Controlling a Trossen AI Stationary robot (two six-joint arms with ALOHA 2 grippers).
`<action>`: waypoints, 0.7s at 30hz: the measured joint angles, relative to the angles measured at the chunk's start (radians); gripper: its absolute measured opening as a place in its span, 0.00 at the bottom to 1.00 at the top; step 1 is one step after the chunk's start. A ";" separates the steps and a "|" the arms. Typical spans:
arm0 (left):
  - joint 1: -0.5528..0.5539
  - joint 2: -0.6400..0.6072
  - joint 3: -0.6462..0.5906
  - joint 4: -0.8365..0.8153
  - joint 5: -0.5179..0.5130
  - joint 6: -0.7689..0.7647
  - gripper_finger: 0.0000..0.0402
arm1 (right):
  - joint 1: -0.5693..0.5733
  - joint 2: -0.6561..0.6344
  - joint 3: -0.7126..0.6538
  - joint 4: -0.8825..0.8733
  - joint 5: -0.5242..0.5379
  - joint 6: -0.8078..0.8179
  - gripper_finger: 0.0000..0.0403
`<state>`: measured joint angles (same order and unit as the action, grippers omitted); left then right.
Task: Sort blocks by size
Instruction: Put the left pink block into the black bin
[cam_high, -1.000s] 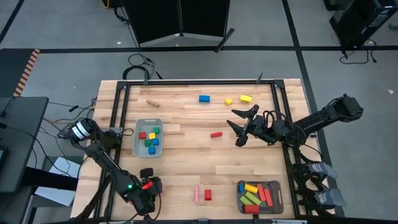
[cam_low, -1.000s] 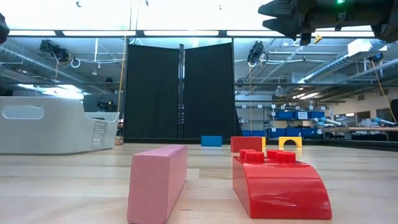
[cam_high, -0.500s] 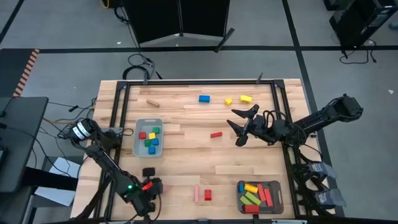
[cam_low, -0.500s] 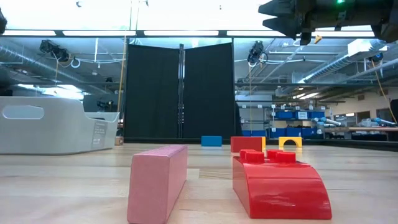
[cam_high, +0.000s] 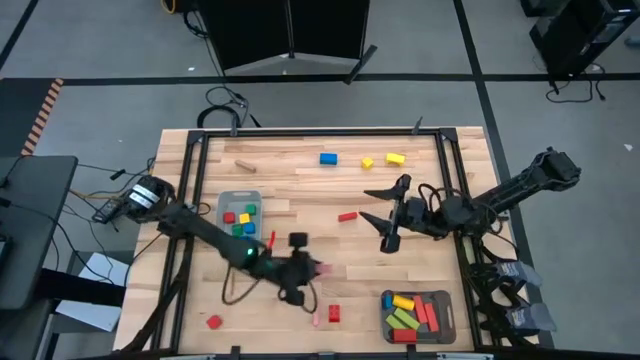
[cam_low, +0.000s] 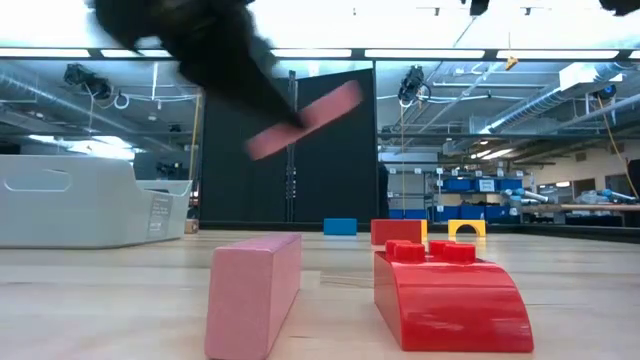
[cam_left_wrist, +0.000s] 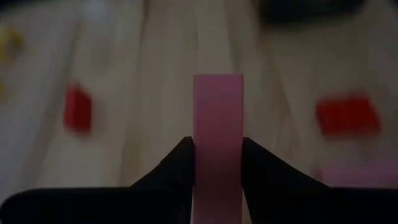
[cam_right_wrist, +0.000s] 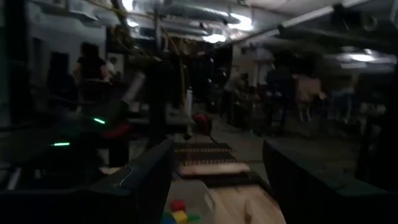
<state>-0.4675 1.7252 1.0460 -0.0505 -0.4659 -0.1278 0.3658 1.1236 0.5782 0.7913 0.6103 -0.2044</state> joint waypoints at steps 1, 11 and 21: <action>0.022 0.003 0.005 0.050 0.020 0.045 0.26 | 0.020 0.000 0.015 -0.001 0.009 -0.023 0.64; 0.133 0.201 0.170 0.405 0.273 0.153 0.26 | 0.229 -0.012 0.078 0.066 0.249 -0.298 0.64; 0.157 0.502 0.540 0.459 0.469 0.170 0.26 | 0.344 -0.015 0.078 0.203 0.349 -0.480 0.64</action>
<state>-0.3103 2.2268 1.5857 0.4083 0.0036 0.0418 0.7096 1.1088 0.6563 0.9942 0.9594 -0.6841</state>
